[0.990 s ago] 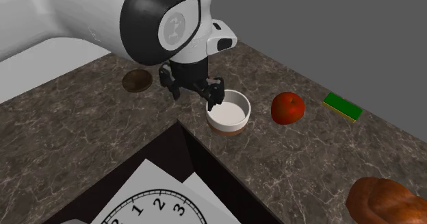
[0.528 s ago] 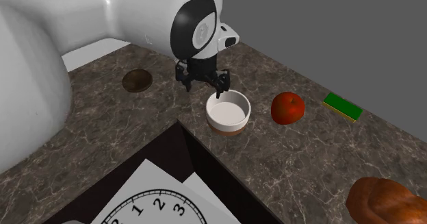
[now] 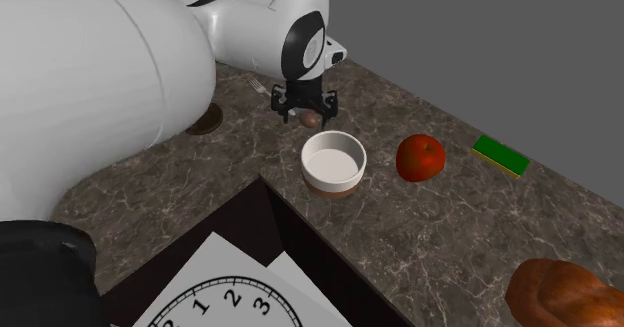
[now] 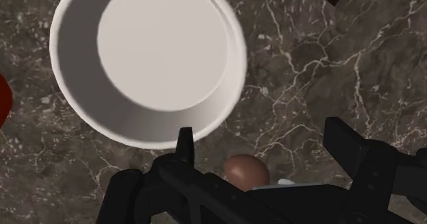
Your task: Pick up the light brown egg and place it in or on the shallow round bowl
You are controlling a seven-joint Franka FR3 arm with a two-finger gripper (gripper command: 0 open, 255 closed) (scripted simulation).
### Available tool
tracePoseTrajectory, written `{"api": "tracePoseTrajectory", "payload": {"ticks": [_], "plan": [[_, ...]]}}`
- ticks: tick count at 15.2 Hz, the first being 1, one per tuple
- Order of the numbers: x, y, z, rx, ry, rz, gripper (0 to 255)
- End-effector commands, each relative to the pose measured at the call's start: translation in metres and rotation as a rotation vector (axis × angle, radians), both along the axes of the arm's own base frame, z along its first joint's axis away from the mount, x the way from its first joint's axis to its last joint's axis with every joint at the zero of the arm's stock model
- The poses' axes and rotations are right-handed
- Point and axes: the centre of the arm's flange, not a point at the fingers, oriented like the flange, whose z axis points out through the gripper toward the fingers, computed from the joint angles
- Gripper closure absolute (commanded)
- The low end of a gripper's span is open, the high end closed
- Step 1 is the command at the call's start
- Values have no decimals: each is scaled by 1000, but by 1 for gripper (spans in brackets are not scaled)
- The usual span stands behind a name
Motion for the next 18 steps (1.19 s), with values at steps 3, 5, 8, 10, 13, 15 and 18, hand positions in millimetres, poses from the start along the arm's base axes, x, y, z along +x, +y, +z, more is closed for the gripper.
{"api": "tracePoseTrajectory", "payload": {"ticks": [3,5,8,10,13,15,18], "plan": [[39,18,-28,-3,-8,57,0],[58,29,-42,-4,-12,85,0],[86,46,-63,-7,-18,126,0],[105,58,-77,-8,-22,154,0],[118,67,-92,-9,-25,174,0],[118,68,-102,-9,-25,174,0],[119,68,-118,-9,-25,174,0]]}}
